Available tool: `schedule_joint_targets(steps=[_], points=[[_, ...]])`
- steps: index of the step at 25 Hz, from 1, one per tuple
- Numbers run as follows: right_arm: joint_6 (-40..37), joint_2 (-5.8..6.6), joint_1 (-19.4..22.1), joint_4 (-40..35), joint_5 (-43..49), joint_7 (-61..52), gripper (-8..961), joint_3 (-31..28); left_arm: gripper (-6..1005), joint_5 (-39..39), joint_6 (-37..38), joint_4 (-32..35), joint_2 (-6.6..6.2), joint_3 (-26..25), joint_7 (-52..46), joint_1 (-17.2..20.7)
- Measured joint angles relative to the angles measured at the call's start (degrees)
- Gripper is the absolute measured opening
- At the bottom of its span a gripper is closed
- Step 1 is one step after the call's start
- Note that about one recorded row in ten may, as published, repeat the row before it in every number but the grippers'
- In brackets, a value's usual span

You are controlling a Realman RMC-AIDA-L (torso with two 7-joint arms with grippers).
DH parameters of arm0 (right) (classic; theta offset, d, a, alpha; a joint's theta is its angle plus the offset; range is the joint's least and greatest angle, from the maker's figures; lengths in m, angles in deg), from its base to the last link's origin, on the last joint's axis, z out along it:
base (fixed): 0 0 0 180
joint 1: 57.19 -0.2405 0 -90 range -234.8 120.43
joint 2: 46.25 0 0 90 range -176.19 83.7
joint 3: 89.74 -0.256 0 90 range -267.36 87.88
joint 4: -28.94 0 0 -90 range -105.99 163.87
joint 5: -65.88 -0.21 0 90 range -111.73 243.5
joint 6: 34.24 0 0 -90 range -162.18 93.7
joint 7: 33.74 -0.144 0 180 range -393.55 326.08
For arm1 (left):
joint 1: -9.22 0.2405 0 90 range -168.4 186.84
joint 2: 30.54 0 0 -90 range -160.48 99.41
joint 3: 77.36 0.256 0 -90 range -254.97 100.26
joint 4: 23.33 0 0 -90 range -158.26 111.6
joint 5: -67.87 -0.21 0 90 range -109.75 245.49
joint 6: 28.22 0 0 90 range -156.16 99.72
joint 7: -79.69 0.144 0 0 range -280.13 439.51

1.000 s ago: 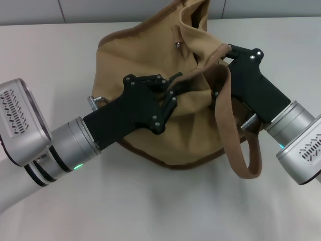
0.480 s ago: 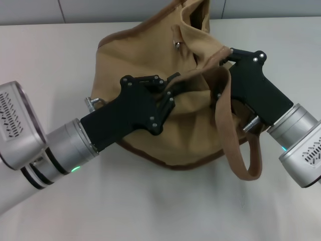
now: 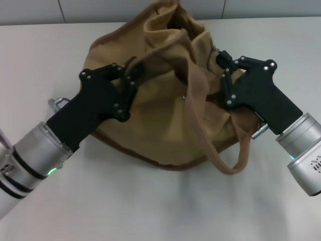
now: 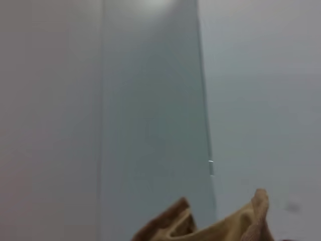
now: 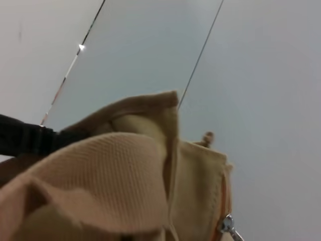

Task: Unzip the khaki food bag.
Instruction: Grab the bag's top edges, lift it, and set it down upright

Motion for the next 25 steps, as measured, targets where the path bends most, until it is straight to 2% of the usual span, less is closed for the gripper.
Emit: schedule_joint_targets(steps=[11,20,25], points=[[0.0,0.00,1.6,-0.1,-0.1,0.0,16,-0.1,85,0.2,3.0,1.5,-0.21,-5.9,-0.6,4.8],[0.1,0.01,2.8,-0.8,-0.4,0.1,22,-0.1,86,0.4,4.0,1.6,-0.32,-12.8,-0.6,9.1],[0.0,0.00,3.1,-0.8,-0.4,0.1,25,-0.1,87,0.4,3.9,1.9,-0.37,-13.4,-0.7,10.7]])
